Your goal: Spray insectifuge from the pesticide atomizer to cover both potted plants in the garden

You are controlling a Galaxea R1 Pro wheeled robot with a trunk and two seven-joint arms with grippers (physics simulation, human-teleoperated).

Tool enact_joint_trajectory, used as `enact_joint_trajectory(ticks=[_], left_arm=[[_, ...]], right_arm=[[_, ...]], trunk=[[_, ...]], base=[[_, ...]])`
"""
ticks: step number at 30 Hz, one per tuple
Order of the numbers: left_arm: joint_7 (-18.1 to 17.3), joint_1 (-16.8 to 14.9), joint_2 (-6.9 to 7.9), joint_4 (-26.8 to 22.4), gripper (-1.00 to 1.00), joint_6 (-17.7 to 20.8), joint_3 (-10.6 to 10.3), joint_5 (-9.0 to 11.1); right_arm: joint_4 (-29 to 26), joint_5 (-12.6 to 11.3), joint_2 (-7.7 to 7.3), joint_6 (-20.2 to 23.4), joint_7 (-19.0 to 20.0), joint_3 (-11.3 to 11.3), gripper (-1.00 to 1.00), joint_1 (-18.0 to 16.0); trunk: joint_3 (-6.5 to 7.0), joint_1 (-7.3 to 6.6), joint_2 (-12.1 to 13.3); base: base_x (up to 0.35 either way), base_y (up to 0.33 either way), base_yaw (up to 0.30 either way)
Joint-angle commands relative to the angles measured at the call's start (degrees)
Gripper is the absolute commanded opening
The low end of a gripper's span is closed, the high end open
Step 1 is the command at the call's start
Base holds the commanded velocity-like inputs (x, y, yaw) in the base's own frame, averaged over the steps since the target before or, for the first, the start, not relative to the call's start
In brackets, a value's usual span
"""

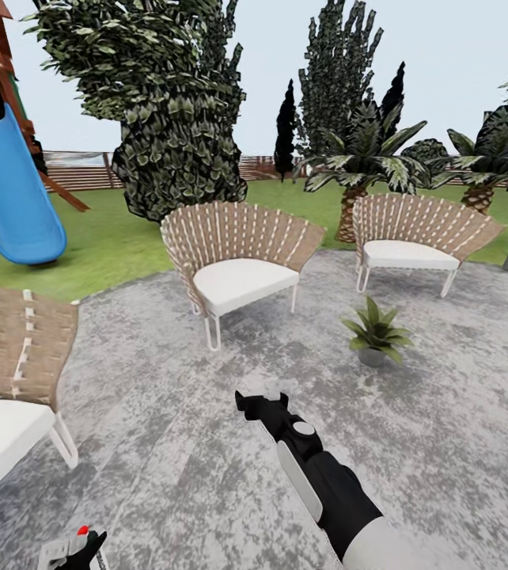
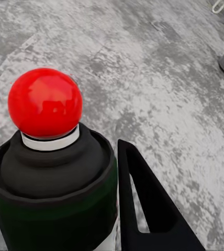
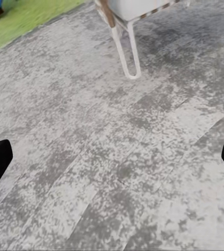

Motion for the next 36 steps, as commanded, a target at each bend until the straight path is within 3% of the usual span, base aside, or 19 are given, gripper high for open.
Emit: enact_joint_trajectory(ticks=[1, 7, 19, 21, 26, 29, 30, 31, 35, 36], left_arm=[[0.04, 0.00, 0.00, 0.00, -1.00, 0.00, 0.01, 0.02], [0.04, 0.00, 0.00, 0.00, -1.00, 0.00, 0.04, 0.05], [0.06, 0.00, 0.00, 0.35, -1.00, 0.07, 0.04, 0.05], [-0.41, -0.02, 0.03, 0.24, -1.00, -0.04, 0.04, 0.13], [-6.57, -0.02, 0.12, -4.01, -1.00, 0.51, 0.23, 0.45], [-3.02, -2.24, 0.31, -11.03, -1.00, 8.81, 0.30, 0.35], [2.83, -2.81, 0.13, -18.19, -1.00, 14.36, 0.23, 0.32], [4.10, -2.98, -0.09, -18.86, -1.00, 14.92, 0.15, 0.30], [6.30, -3.83, -2.05, -19.02, -1.00, 15.49, 0.01, 0.11], [7.30, -3.86, -2.09, -19.03, -1.00, 16.52, -0.03, 0.07]], right_arm=[[0.00, 0.00, 0.00, -0.02, 0.00, -0.01, 1.00, 0.00], [0.02, 0.02, 0.00, -0.28, 0.00, -0.03, 1.00, 0.00], [0.35, 0.09, 0.00, -0.40, -0.16, -0.26, 1.00, 0.00], [0.40, 0.02, 0.00, -0.45, -0.01, -3.37, 1.00, 0.00], [-1.44, 0.00, 0.00, -0.14, 0.14, -5.19, 1.00, 0.00], [-3.48, -0.12, 0.00, 1.43, 0.02, -6.52, 1.00, -0.08], [-3.28, -0.28, 0.00, 3.55, 0.07, -14.24, 1.00, -0.23], [-1.80, -0.43, 0.00, 3.98, 0.07, -15.86, 1.00, -0.40], [-0.04, -3.13, 0.00, 5.74, 0.63, -17.61, 1.00, -0.87], [0.19, -3.32, 0.00, 5.53, 0.65, -20.69, 1.00, -0.88]], trunk=[[0.00, 0.00, 0.00], [0.00, 0.00, 0.00], [0.00, 0.00, 0.00], [0.00, 0.00, 0.00], [0.00, 0.00, 0.00], [0.00, 0.00, 0.00], [0.00, 0.00, 0.00], [0.00, 0.00, 0.00], [0.22, -0.03, 0.01], [0.22, -0.03, 0.01]], base=[[0.323, 0.000, -0.286], [0.323, 0.000, -0.253], [0.323, 0.039, -0.012], [0.323, 0.112, 0.000], [0.323, 0.105, 0.000], [0.323, 0.089, 0.000], [0.323, 0.084, -0.042], [0.323, 0.034, -0.014], [0.325, 0.006, -0.002], [0.331, 0.000, 0.000]])
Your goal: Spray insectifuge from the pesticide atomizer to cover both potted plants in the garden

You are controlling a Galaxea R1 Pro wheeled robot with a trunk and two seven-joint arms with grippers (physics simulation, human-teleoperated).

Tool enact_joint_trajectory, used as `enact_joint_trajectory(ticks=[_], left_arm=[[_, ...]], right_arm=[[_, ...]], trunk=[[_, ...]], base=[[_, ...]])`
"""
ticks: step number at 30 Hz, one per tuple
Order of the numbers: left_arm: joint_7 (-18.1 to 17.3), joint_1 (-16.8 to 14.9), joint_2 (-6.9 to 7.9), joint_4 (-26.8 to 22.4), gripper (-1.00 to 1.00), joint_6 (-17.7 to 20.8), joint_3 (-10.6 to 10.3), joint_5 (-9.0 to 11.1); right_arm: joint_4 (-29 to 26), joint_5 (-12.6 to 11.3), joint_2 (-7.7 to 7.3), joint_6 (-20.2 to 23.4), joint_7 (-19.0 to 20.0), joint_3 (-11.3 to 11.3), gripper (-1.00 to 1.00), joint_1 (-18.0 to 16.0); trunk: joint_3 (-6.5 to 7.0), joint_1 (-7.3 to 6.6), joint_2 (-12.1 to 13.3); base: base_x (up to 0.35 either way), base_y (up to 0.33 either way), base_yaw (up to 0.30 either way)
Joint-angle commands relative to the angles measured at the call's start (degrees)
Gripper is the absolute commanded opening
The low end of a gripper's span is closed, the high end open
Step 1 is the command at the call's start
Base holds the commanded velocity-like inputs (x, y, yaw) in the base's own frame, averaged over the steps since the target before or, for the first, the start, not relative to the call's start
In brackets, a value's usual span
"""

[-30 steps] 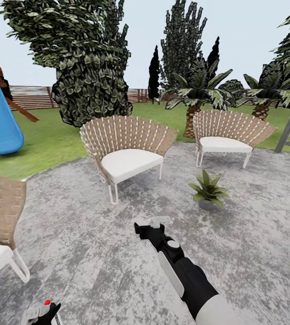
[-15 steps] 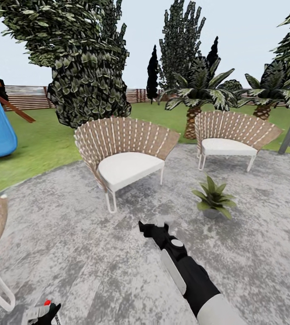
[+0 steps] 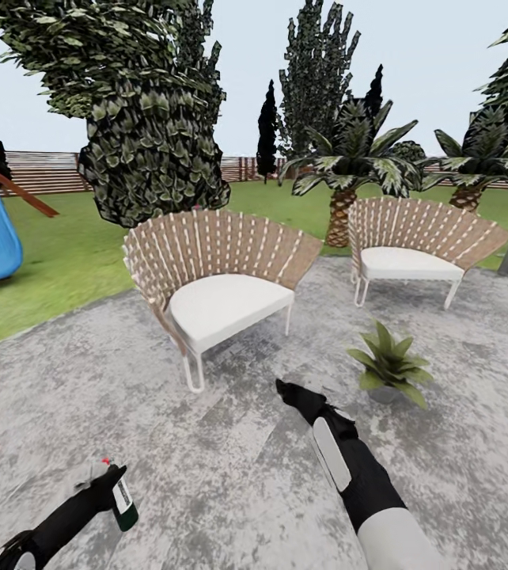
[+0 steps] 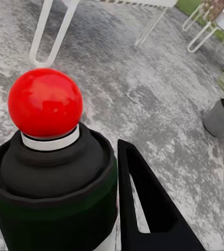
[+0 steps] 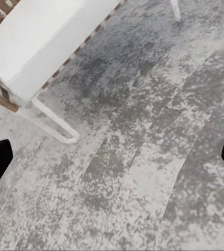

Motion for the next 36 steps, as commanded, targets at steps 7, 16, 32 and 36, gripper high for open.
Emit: enact_joint_trajectory(ticks=[7, 16, 32, 36], left_arm=[[0.73, -0.07, -0.26, 0.09, -1.00, 0.63, -0.53, 0.01], [1.62, -0.09, -0.29, 0.53, -1.00, 0.49, -2.22, 0.48], [3.28, 2.71, 0.31, 10.33, -1.00, -10.59, -0.60, 0.64], [3.30, 2.71, 0.40, 10.97, -1.00, -10.69, -0.50, 0.70]], right_arm=[[0.20, -3.37, 0.02, 0.29, 2.15, -7.41, 1.00, 0.00], [0.26, -3.63, 0.02, 0.66, 2.45, -7.88, 1.00, 0.00], [21.60, -16.52, -1.36, -3.47, 21.39, -11.26, 1.00, -3.42], [21.64, -16.70, -1.85, -3.39, 19.78, -12.70, 1.00, -3.43]], trunk=[[0.00, 0.00, 0.00], [0.11, 0.00, 0.00], [0.11, 0.00, 0.00], [0.11, 0.00, 0.00]], base=[[0.332, 0.000, -0.007], [0.332, -0.084, -0.074], [0.325, 0.084, -0.007], [0.321, 0.116, 0.000]])
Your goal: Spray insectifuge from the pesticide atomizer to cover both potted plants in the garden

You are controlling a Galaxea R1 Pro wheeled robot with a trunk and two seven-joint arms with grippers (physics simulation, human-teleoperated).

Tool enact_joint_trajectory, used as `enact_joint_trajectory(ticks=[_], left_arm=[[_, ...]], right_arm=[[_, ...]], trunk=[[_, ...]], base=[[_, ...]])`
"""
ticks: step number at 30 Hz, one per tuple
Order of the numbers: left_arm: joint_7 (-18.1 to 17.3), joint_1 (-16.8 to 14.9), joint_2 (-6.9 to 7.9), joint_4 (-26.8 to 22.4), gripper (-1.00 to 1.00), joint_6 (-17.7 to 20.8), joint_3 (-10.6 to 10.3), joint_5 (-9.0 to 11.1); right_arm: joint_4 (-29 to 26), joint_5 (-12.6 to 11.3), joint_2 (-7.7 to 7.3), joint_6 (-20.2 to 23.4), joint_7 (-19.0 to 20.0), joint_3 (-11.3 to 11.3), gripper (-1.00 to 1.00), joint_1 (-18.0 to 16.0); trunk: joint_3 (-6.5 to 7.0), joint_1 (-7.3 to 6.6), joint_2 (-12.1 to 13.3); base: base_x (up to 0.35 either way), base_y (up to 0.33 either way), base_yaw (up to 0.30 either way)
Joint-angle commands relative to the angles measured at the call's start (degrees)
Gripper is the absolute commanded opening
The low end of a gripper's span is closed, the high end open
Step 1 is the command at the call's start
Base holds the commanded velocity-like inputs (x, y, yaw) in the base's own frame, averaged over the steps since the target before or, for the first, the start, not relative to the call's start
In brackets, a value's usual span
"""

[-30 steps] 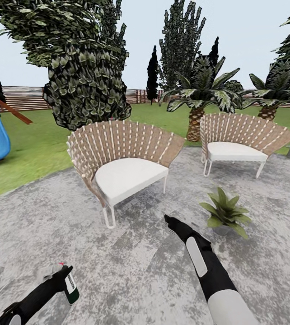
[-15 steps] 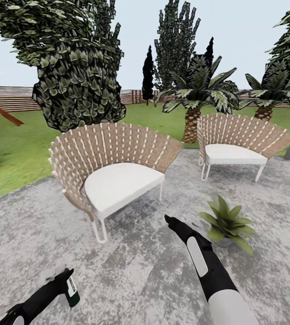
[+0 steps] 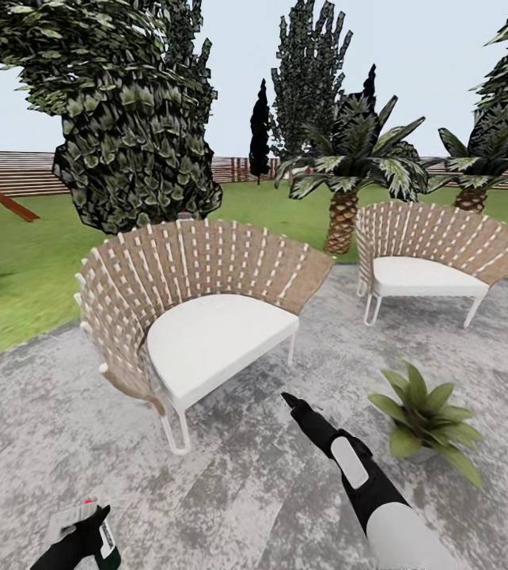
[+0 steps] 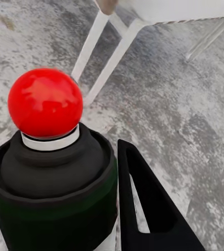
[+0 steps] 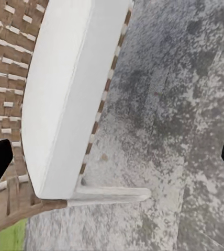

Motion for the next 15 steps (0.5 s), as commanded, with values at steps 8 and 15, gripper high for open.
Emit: enact_joint_trajectory(ticks=[8, 15], left_arm=[[-0.09, 0.00, 0.18, 0.67, -1.00, -0.13, 0.03, 0.02], [-0.37, 0.00, 0.27, 1.28, -1.00, -0.20, 0.04, 0.01]], right_arm=[[0.28, -0.48, -0.66, 3.65, -5.62, -2.50, 1.00, -1.05], [0.86, -1.46, -1.28, 6.74, -5.60, -2.61, 1.00, -1.07]], trunk=[[0.00, 0.00, 0.00], [0.00, 0.00, 0.00]], base=[[0.316, 0.139, 0.000], [0.300, 0.202, 0.000]])
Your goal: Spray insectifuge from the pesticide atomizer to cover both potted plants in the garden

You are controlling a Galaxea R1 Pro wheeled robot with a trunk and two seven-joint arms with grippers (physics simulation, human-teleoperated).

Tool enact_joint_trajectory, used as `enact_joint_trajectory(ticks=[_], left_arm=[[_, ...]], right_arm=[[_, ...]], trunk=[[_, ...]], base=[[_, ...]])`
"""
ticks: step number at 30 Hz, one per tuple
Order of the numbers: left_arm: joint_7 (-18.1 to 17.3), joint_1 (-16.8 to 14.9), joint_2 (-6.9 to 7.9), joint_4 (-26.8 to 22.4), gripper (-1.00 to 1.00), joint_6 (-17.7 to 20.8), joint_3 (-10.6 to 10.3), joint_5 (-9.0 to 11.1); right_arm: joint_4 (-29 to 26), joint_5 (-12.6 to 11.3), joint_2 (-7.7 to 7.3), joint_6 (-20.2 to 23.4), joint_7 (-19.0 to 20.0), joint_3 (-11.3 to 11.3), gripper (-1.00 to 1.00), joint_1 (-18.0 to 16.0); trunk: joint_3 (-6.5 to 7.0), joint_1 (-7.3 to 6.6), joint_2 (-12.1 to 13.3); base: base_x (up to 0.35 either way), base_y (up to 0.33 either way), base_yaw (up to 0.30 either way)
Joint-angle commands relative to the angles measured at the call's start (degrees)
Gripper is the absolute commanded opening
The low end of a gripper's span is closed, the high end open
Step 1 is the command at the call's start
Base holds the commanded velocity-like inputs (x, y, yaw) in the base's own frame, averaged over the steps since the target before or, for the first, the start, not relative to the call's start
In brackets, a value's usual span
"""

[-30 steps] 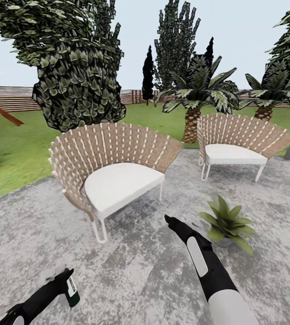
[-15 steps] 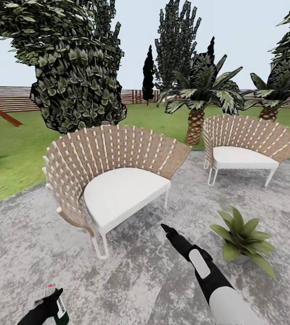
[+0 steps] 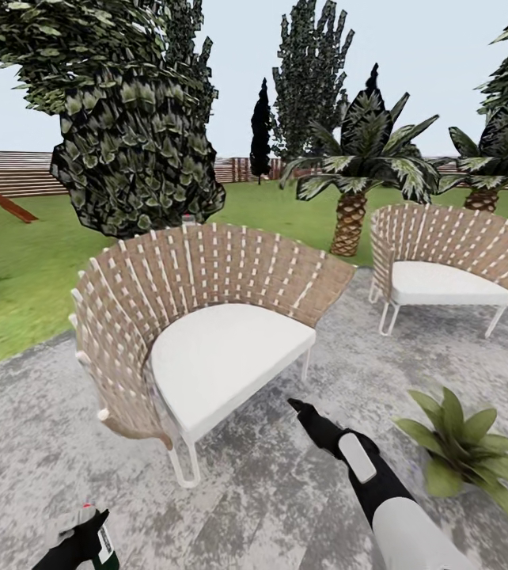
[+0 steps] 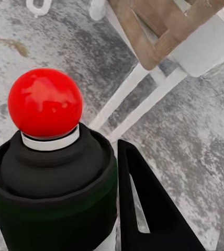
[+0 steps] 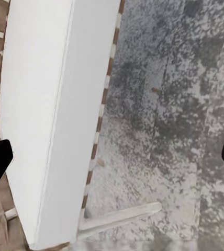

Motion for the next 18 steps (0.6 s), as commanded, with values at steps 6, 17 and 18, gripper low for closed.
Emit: enact_joint_trajectory(ticks=[6, 17, 18], left_arm=[[-0.06, 0.00, -0.03, 0.00, -1.00, -0.10, 0.00, -0.06], [-0.16, 0.08, -0.01, 0.00, -1.00, -0.10, 0.00, -0.08], [-0.17, 0.08, 0.00, 0.00, -1.00, -0.10, 0.00, -0.08]], right_arm=[[9.49, -5.61, -1.44, 3.15, -0.72, -0.04, 1.00, -3.25], [11.97, -5.99, -0.63, -1.98, -16.64, 0.18, 1.00, -5.21], [12.31, -6.00, -0.63, -2.25, -16.69, 0.18, 1.00, -5.48]], trunk=[[0.00, 0.00, 0.00], [0.00, 0.00, 0.00], [0.00, 0.00, 0.00]], base=[[0.276, 0.221, 0.000], [0.289, 0.157, 0.000], [0.290, 0.177, 0.000]])
